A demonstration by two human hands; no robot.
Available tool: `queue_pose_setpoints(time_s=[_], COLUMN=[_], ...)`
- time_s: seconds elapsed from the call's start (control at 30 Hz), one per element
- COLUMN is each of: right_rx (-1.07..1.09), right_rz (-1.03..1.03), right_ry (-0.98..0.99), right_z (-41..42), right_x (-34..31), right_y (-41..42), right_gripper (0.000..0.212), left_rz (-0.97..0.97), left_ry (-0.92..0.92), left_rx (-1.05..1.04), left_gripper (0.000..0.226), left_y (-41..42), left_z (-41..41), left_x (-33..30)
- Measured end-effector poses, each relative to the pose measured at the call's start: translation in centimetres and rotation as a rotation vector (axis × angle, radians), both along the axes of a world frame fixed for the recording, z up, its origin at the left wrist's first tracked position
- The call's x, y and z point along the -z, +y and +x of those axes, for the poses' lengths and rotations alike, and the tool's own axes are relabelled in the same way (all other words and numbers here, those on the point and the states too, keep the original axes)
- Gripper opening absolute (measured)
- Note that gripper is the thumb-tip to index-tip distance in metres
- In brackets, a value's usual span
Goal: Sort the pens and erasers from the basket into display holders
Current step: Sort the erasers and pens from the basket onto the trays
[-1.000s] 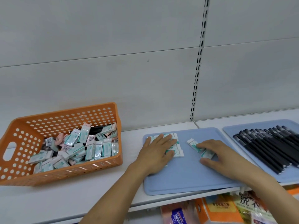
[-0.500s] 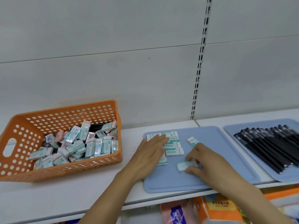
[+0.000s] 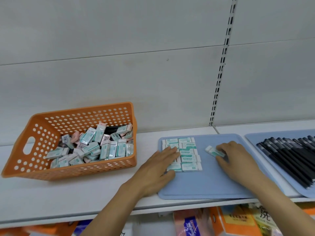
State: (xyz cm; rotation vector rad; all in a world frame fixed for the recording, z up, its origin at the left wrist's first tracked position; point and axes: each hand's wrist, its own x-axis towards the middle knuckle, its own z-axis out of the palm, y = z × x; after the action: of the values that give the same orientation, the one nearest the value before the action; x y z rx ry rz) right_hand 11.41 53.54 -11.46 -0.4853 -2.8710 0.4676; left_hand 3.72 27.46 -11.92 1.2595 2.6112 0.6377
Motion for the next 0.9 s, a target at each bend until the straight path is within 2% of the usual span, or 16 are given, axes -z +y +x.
queue_pose_setpoints(time_s=[0.13,0.27,0.4,0.57,0.63,0.7,0.77,0.83,0.9], right_rx=[-0.064,-0.308,-0.537,-0.632,-0.628,-0.595,-0.615,-0.708,-0.831], right_rz=[0.092,0.105,0.027,0.047,-0.014,-0.143,-0.252,-0.246,-0.139], right_ry=[-0.168,-0.289,-0.122,0.08,0.204,0.346,0.464,0.527,0.494], right_z=[2.3,4.6,3.0,1.4,1.0,0.2,-1.3,-3.2,-5.3], right_x=[-2.0,-4.3,-3.0,-0.6,-0.9,-2.3,-4.7,-7.4,-9.6], right_y=[-0.2,-2.8,-6.4,-8.5,-8.7,-9.3,-10.7,-13.1,-16.1], right_gripper=[0.022,0.02,0.029,0.024,0.017,0.002,0.012,0.009,0.018], left_rz=[0.096,0.161,0.235,0.263,0.361,0.515,0.591,0.544,0.338], left_ry=[-0.081,-0.144,-0.171,0.031,0.087,0.14,0.223,0.272,0.245], left_rx=[-0.079,-0.116,-0.185,-0.178,-0.151,-0.146,-0.229,-0.39,-0.519], left_gripper=[0.058,0.057,0.056,0.05,0.041,0.032,0.03,0.03,0.031], left_y=[-1.0,-1.4,-1.5,-3.6,-5.1,-7.1,-9.6,-12.6,-15.4], left_z=[0.7,1.2,1.9,6.2,8.0,8.4,6.8,3.5,-0.4], left_x=[0.1,0.7,0.9,-1.8,-4.8,-7.7,-10.0,-11.3,-11.7])
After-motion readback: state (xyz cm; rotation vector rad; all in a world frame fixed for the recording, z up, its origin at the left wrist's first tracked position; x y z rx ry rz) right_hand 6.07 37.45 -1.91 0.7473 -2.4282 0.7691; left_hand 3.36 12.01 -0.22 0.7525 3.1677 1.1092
